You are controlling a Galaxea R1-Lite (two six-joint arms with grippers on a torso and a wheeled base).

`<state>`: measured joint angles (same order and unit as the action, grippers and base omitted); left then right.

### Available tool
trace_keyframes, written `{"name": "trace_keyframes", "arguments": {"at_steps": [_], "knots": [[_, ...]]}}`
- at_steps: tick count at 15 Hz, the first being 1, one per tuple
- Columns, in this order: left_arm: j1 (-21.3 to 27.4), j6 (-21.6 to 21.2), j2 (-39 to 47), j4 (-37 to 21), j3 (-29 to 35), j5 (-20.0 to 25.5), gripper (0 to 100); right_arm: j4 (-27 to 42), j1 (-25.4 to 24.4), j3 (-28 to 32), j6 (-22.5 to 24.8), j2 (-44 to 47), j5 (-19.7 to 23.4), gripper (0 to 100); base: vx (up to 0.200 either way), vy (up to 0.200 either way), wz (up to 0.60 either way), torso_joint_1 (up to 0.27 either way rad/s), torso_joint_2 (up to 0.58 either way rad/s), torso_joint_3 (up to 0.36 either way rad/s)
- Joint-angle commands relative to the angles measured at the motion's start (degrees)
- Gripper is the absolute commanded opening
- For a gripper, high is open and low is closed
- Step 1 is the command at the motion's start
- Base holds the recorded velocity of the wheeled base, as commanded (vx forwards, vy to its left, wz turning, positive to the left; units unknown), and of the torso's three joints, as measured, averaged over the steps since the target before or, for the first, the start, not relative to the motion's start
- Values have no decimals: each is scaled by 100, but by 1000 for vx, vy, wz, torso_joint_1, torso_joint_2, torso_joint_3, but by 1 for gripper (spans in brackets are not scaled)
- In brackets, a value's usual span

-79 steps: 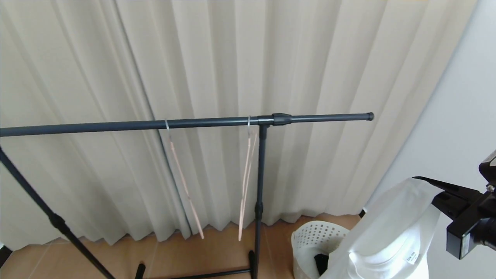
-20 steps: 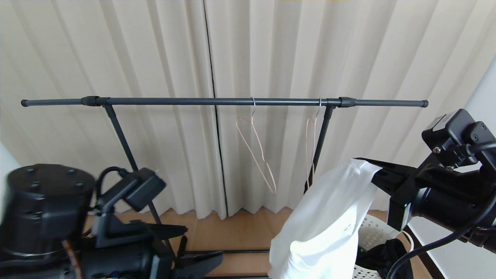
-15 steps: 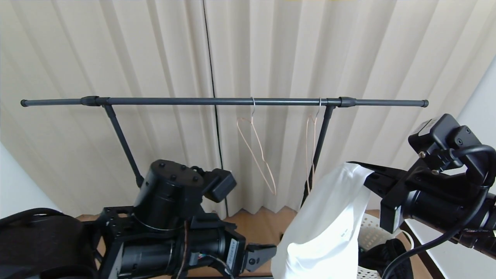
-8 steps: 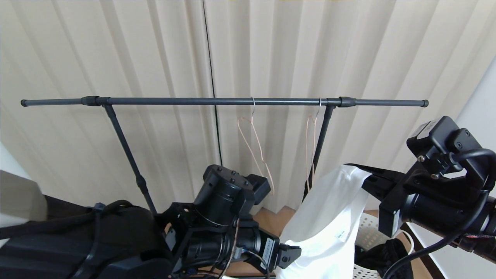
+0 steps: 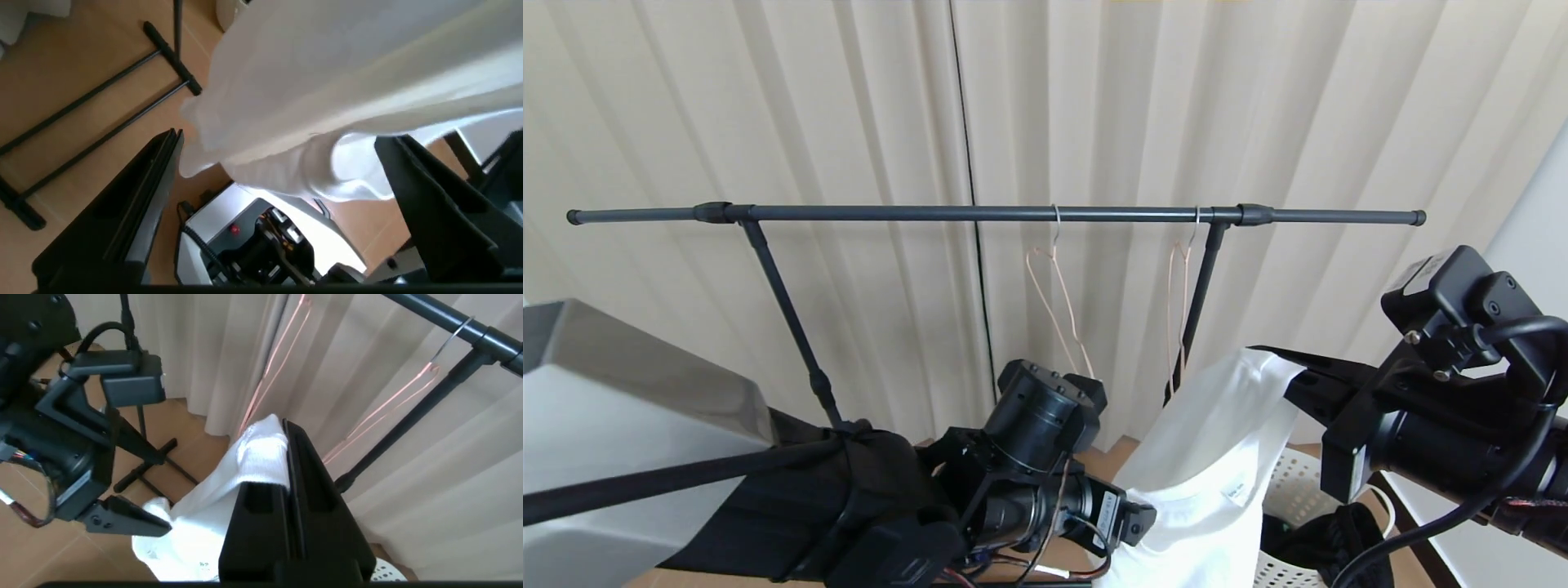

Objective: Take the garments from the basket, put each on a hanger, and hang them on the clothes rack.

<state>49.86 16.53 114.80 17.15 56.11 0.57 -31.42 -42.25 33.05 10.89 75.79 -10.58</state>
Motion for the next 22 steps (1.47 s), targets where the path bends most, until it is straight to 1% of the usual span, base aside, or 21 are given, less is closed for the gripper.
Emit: {"name": "trace_keyframes", "arguments": {"at_steps": [1,3,4,6,9,11,12,13,15,16,19,22], "knots": [[-20,17,271,-1,66,-154,100,-5,-2,26,1,-38,-40,0,0,0,0,0,0,0],[-29,17,262,-10,-4,-215,100,-23,15,44,10,-152,-111,0,0,0,0,0,0,0],[-29,17,254,-10,-30,-303,0,-23,33,44,10,-187,-120,0,0,0,0,0,0,0],[-20,26,60,-10,-197,-470,0,-23,261,44,19,-240,-128,0,0,0,0,0,0,0],[-3,17,-555,-1,-610,-549,0,-23,569,61,45,-231,-128,0,0,0,0,0,0,0],[-11,17,-1038,-10,-918,-866,0,-23,771,61,133,-222,-137,0,0,0,0,0,0,0],[-29,17,-1355,-1,-1111,-1094,0,-14,877,53,230,-196,-137,0,0,0,0,0,0,0],[-108,17,-1689,-10,-1278,-1235,0,13,921,35,265,-170,-172,0,0,0,0,0,0,0],[-275,-1,-2049,-37,-1375,-1261,0,48,912,-18,274,-29,-172,0,0,0,0,0,0,0],[-460,-9,-2251,-37,-1393,-1261,0,48,806,-106,291,217,-383,0,0,0,0,0,0,0],[-767,-97,-2383,-37,-1384,-1314,0,-5,622,-150,397,806,-1051,0,0,0,0,0,0,0],[-917,-141,-2357,-28,-1384,-1525,0,48,490,-150,406,867,-1130,0,0,0,0,0,0,0]]}}
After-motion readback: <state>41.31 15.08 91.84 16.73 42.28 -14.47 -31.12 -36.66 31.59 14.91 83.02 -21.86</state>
